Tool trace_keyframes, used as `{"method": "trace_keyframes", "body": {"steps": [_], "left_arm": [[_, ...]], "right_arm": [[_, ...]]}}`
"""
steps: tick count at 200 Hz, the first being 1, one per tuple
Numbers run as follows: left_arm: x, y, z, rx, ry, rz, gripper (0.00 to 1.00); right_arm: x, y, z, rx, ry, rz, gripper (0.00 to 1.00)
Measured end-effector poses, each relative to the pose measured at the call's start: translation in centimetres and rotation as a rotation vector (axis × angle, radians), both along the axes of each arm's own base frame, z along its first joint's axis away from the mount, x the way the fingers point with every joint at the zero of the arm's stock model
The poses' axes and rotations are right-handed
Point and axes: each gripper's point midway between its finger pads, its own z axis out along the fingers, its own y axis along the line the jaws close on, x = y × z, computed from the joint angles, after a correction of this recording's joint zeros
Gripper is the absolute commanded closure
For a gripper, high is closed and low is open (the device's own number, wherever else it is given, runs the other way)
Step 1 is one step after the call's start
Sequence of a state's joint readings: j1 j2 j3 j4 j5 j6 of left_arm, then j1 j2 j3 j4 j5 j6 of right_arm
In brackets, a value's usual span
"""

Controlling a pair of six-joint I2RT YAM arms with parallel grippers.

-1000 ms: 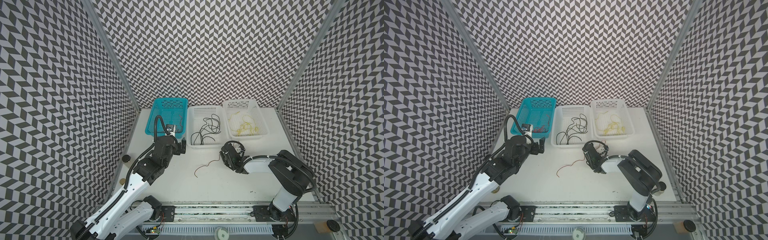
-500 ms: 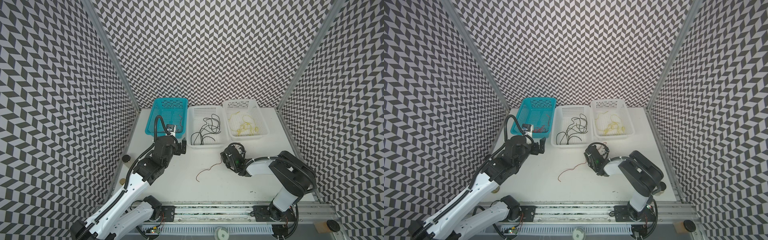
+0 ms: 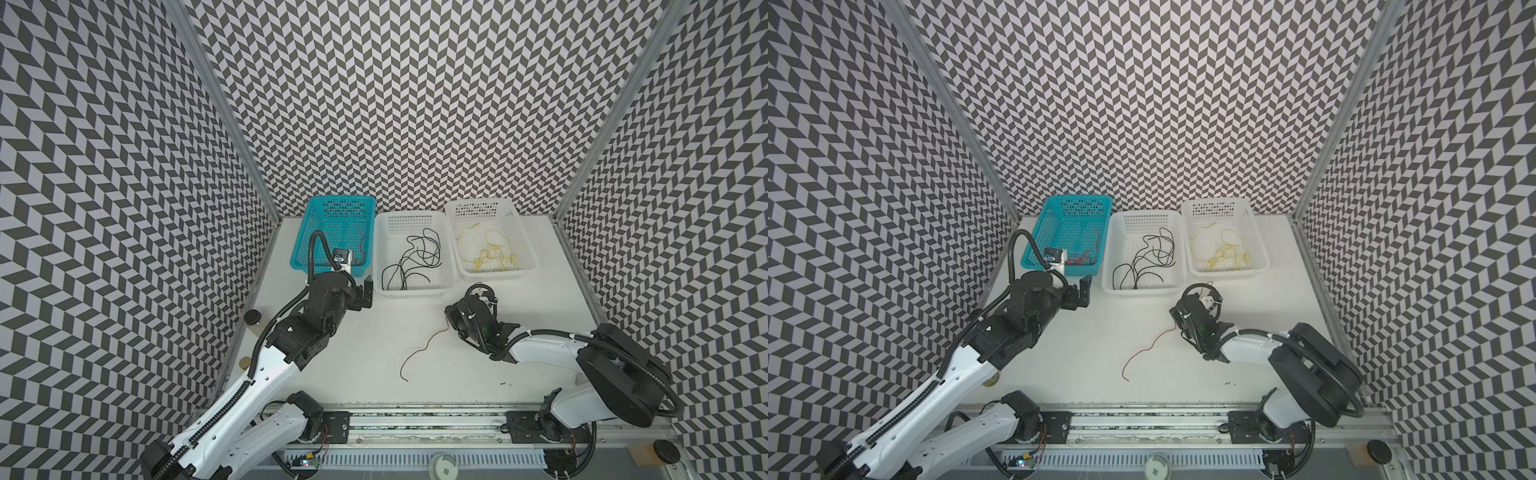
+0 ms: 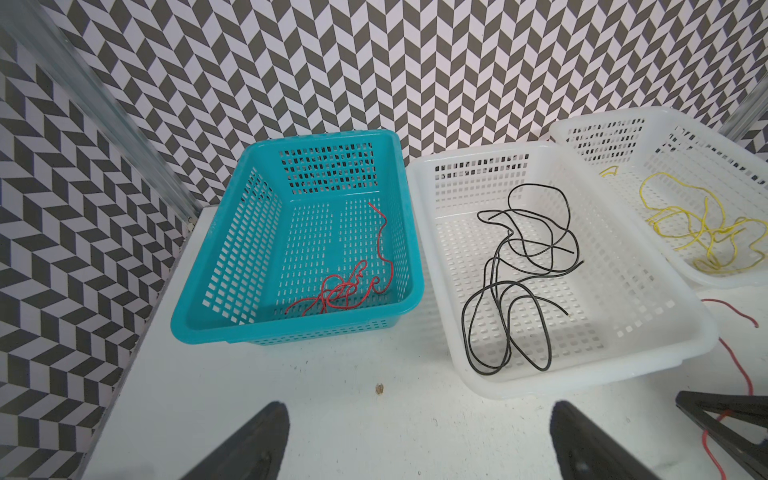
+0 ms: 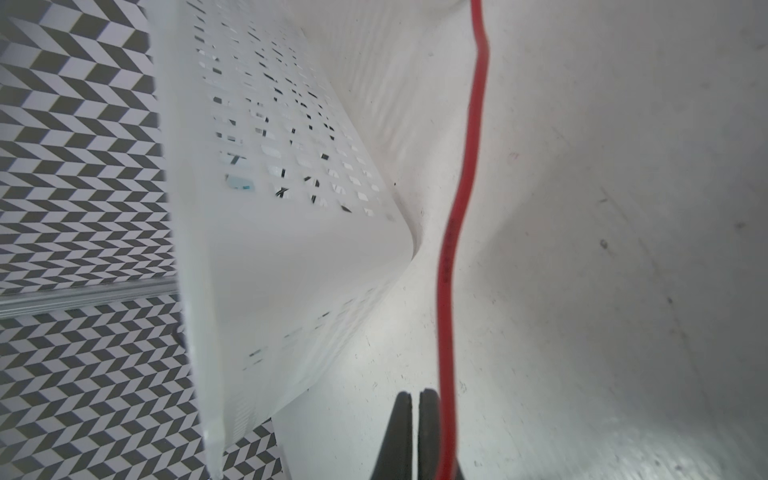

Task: Untangle the cables
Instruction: 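Grasp the red wire end with the right gripper and lift it, then carry the red wire with the right gripper over to the teal basket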

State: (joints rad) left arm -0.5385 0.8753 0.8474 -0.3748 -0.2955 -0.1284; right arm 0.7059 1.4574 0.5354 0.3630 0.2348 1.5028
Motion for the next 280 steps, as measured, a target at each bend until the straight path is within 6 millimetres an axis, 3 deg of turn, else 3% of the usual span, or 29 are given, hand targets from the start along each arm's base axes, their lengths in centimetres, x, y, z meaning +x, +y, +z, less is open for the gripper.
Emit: {"method": "trace_keyframes", "body": {"steps": [30, 87, 122, 146, 166, 204, 226, 280], "left_arm": [[0.0, 0.0, -0.1, -0.003, 0.004, -0.001, 0.0], [-0.7, -0.1, 0.0, 0.002, 0.013, -0.009, 0.0], [-1.7, -0.8, 2.3, 0.015, -0.007, -0.027, 0.0], [-2.5, 0.0, 3.4, 0.007, -0.021, -0.01, 0.0], [-3.4, 1.1, 3.1, 0.006, -0.028, 0.017, 0.0], [-4.9, 3.3, 0.7, 0.024, -0.043, 0.071, 0.0], [-5.4, 3.9, -0.3, 0.025, -0.05, 0.083, 0.0], [-5.1, 4.0, 0.2, 0.016, -0.079, 0.096, 0.0]], "right_arm": [[-1.4, 0.0, 1.6, -0.01, -0.029, 0.033, 1.0], [-3.5, -2.3, 7.5, -0.058, -0.162, 0.037, 1.0], [-4.5, -4.1, 9.4, -0.116, -0.221, 0.031, 1.0], [-4.8, -4.9, 10.0, -0.164, -0.248, 0.034, 1.0], [-5.1, -5.3, 10.2, -0.211, -0.264, 0.047, 1.0], [-5.3, -5.6, 10.6, -0.317, -0.293, 0.083, 1.0], [-5.3, -5.4, 12.5, -0.359, -0.343, 0.096, 1.0], [-5.0, -4.9, 17.2, -0.435, -0.483, 0.118, 1.0]]}}
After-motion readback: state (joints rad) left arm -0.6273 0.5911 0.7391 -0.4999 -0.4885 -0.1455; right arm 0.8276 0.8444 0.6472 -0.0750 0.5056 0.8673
